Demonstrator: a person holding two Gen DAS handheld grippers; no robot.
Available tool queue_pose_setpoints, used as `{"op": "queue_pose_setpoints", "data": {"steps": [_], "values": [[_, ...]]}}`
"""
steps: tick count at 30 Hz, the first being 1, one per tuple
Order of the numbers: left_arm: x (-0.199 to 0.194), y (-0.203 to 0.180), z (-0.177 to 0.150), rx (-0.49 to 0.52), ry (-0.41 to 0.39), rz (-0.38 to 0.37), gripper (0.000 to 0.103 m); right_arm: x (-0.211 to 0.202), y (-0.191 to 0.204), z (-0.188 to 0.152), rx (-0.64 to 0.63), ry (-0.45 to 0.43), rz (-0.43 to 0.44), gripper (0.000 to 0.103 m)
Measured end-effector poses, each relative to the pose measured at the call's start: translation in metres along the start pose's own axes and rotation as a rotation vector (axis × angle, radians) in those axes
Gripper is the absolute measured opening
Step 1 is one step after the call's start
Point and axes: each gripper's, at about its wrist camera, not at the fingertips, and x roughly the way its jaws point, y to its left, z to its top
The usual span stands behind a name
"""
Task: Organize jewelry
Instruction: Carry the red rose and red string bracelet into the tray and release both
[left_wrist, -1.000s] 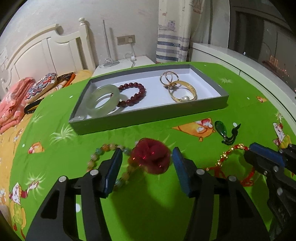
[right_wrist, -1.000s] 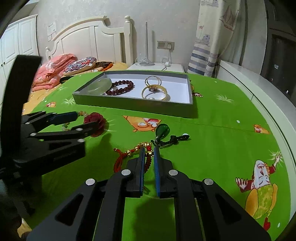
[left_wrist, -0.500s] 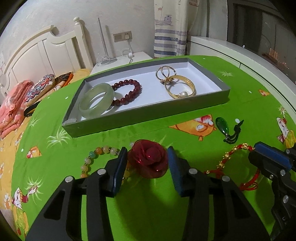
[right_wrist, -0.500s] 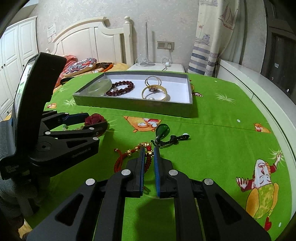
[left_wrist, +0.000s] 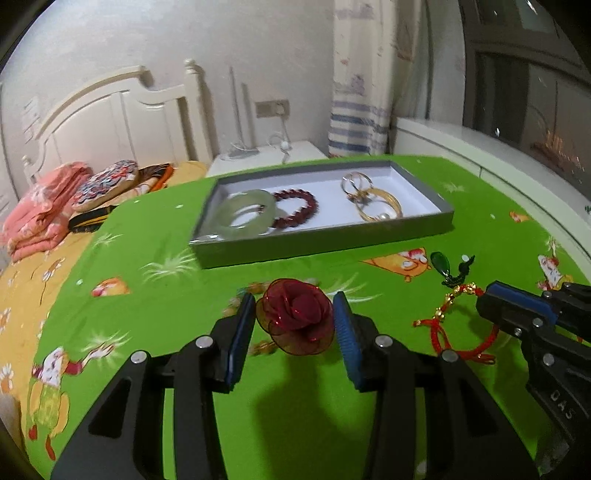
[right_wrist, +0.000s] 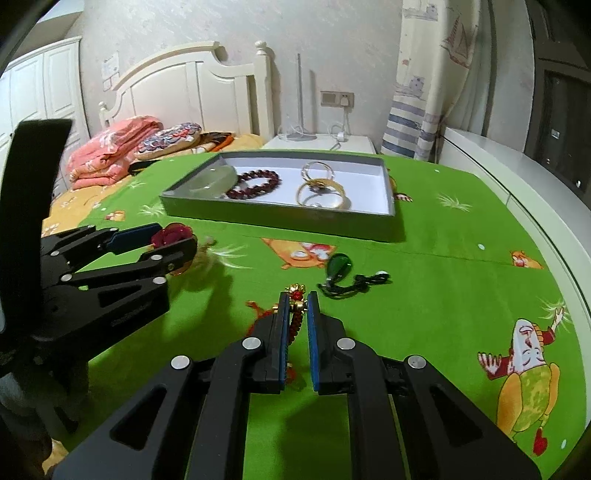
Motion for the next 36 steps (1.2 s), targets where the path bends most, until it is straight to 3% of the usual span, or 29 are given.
{"op": "queue_pose_setpoints", "data": {"steps": [14,27,36], "values": [[-0.045,0.042,-0.013,-0.179,-0.159,0.105,0.042,-0.017,0.041,0.008,-0.059,-0.154,-0.020,0.010],[-0.018,0.046,0.009,-0.168,-0.128,0.110,0.042,0.022,0.023,0.039,-0.009,-0.158,-0.080,0.010],[0.024,0.053,0.038,-0.154,-0.079,0.136,0.043,0.049,0.010,0.063,0.010,-0.149,-0.099,0.010]]}}
